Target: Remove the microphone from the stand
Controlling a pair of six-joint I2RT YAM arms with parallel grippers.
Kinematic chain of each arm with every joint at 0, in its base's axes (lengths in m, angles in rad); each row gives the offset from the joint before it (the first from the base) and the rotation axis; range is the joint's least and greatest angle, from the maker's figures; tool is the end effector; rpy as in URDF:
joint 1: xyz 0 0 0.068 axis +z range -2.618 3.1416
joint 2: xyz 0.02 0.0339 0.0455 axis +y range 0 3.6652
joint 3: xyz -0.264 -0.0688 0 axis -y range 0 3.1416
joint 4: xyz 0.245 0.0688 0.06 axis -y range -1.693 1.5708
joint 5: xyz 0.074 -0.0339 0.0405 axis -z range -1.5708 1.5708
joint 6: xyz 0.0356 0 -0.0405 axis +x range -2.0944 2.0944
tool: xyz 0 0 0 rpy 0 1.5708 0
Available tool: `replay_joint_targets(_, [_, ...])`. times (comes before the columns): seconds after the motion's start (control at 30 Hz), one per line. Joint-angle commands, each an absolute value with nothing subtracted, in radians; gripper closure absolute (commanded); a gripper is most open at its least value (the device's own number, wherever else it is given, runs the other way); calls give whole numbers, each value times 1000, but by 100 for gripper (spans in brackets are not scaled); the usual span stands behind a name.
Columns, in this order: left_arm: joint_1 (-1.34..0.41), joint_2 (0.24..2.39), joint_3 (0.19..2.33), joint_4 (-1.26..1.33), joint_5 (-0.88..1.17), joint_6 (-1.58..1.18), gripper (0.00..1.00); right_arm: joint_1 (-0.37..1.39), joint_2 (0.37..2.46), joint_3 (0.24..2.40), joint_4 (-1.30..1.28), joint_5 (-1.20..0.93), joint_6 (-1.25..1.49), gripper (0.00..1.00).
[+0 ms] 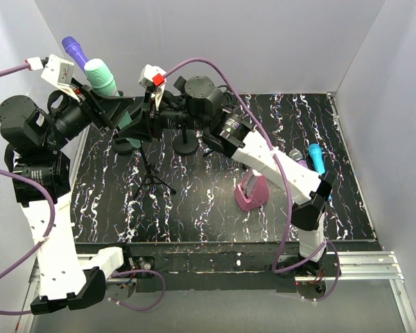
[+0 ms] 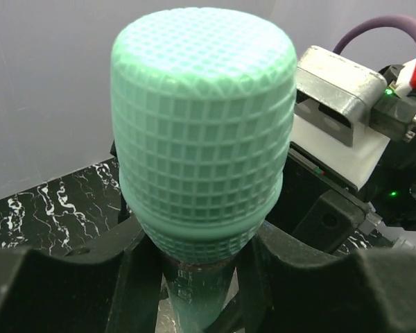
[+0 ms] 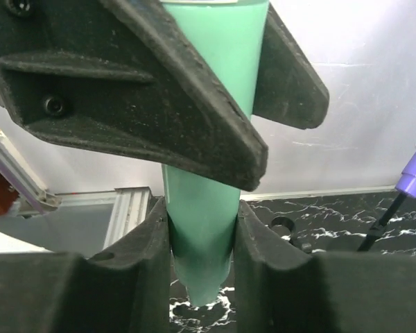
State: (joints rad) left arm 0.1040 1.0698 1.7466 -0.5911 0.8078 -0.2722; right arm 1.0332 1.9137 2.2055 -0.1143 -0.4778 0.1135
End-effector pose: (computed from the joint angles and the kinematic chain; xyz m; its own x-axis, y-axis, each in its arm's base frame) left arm 0.1467 -0.0106 0.5537 -0.0913 -0.1963 -0.9763 0.6436 0.7364 -0.2083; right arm 0.2062 0.3778 0.5087 -0.0228 0.1582 -0.9872 -0.9984 0.0484 0.0308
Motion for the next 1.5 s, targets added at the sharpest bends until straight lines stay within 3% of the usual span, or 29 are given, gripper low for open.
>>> replay_joint_targets(0.0, [97, 1045, 1741, -583, 836, -292, 88, 1034, 1907, 2293, -81, -403, 111, 84])
replay_joint_targets(0.03, [97, 1043, 1738, -583, 831, -285, 56, 1034, 1902, 2296, -87, -391, 101, 98])
replay_joint_targets(0.1, [97, 1040, 1741, -574, 828, -270, 3, 1032, 1885, 2292, -106, -347, 84, 99])
replay_joint_targets(0.47, [97, 931, 1655, -601, 756, -232, 2, 821, 1622, 2057, -308, -218, -113, 99])
replay_joint_targets(0.67, [97, 873, 1542, -578, 577, -201, 2, 533, 1404, 1785, -541, -97, -351, 99])
replay_joint_targets(0.73, [97, 859, 1476, -528, 520, -210, 2, 393, 1379, 1729, -677, -121, -313, 99])
replay_joint_targets(0.8, [97, 873, 1465, -493, 547, -203, 2, 218, 1371, 1685, -764, -187, -284, 99])
replay_joint_targets(0.9, [95, 949, 1520, -503, 595, -167, 2, 114, 1356, 1545, -741, -199, -284, 99])
replay_joint_targets(1.27, [95, 1178, 1704, -630, 94, 46, 2, 91, 1459, 1258, -707, -178, -365, 99])
replay_joint_targets(1.47, [101, 1177, 1687, -637, 78, 100, 2, 89, 1512, 1175, -793, -216, -360, 99])
